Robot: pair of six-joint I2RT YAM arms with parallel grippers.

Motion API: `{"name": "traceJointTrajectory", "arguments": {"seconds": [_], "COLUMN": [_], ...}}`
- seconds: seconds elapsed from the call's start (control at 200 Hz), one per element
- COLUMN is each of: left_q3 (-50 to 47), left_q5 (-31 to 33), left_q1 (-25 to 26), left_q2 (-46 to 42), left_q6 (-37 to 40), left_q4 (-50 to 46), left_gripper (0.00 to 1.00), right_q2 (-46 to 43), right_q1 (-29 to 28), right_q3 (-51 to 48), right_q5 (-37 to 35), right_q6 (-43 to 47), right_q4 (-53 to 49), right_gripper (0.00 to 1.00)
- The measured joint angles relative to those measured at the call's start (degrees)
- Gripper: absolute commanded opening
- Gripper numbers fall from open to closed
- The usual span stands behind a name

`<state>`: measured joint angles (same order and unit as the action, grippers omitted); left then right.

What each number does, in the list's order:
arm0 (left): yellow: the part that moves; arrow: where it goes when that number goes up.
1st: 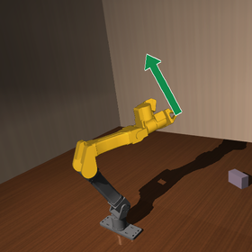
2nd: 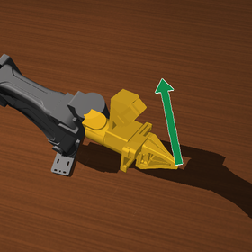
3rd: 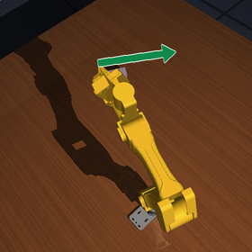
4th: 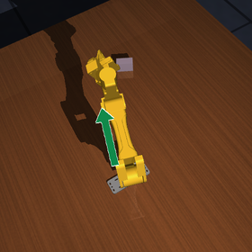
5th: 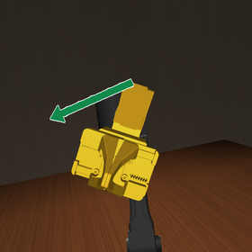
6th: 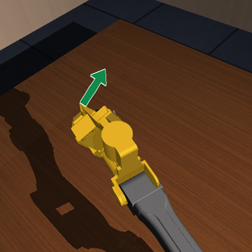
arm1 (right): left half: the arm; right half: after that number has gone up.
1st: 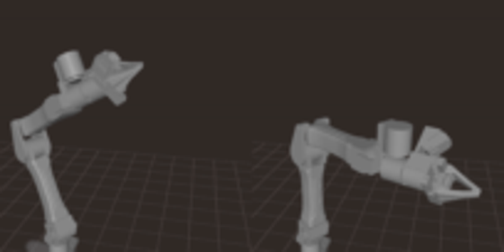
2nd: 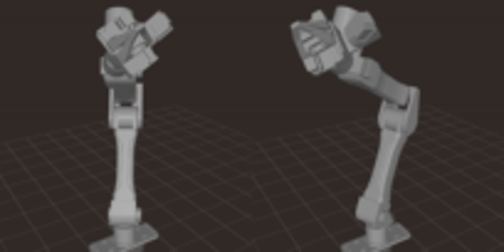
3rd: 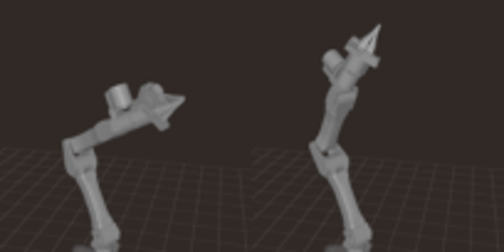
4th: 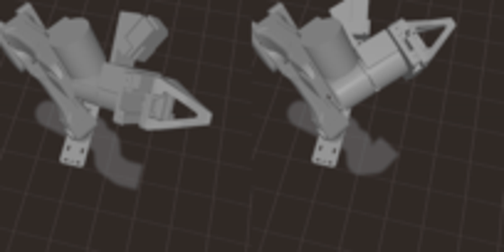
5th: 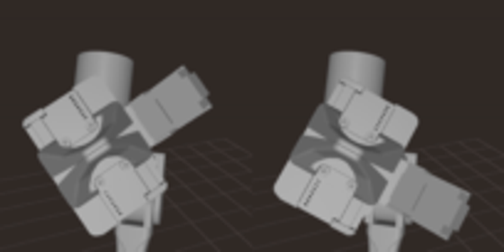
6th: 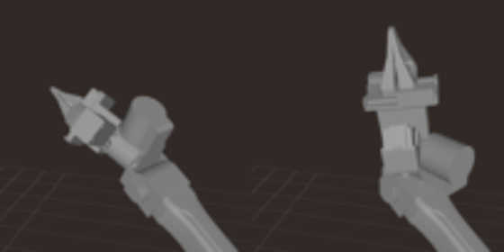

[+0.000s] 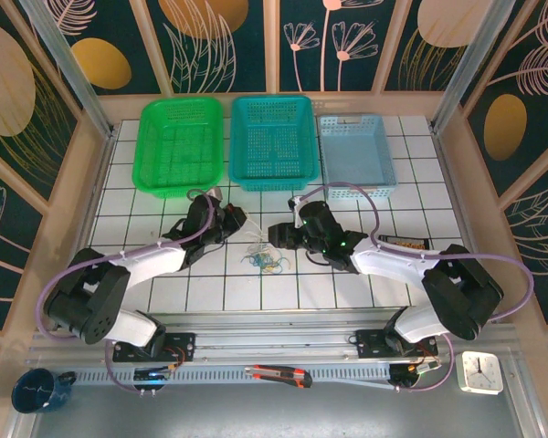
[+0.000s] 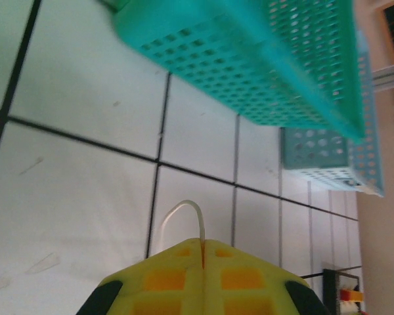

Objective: Untangle the cables

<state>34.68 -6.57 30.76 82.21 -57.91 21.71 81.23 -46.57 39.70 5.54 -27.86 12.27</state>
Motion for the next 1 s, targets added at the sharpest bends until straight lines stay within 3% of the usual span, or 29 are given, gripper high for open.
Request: {"name": "traceJointTrajectory", "arguments": {"seconds": [0.415,0.641,1.001], "left_q3": [0.72,-2.03,-6.4], "left_q5": [-1.42,-4.39,-10.91], "left_q1": [0.0,0.0,0.0], "left_q2": [-5.07,-6.58,-8.15], "left_q6": [4.7,7.06,16.31], "left_q4": [3.21,8.81,19.58], "left_gripper": [0.0,0.0,0.0], "right_q2": [0.0,-0.46,-1.01], "right_q1": [5.77,6.54,12.31], "right_q3": [0.15,0.33,2.14], "right_q5": [3.39,6.58,11.74], "right_q6": [-1.18,-0.55,-1.2], "right_q4": [2.84,4.2,5.55], "right_gripper": [0.57,0.58,0.58]}}
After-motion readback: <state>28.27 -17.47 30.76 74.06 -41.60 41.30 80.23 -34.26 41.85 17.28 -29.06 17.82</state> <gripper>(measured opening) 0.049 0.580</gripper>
